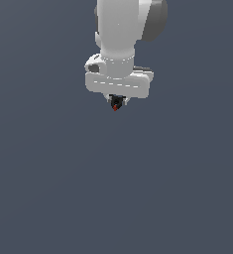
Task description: Pick up the object and move it to a goal position.
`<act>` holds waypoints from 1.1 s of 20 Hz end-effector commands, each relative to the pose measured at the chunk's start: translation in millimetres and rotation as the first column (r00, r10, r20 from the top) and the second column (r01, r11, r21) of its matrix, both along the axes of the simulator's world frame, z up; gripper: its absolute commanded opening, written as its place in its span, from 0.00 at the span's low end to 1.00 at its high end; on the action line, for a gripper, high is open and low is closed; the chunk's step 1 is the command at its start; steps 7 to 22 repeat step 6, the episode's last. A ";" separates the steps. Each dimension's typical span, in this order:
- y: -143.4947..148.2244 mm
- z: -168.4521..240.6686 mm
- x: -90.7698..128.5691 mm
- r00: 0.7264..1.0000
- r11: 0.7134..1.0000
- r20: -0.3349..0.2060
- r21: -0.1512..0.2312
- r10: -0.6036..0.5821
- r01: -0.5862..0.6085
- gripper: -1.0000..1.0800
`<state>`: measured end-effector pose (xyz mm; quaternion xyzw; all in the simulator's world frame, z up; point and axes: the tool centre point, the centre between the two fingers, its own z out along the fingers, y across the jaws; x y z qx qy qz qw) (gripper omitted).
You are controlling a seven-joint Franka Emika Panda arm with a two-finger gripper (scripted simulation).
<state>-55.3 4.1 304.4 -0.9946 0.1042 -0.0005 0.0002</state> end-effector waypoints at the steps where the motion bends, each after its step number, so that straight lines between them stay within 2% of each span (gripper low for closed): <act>1: -0.9 9.3 -3.3 1.000 1.000 -0.001 0.000 0.000 0.000 0.00; 22: -1.6 15.7 -4.3 1.000 1.000 -0.001 0.000 0.000 0.000 0.00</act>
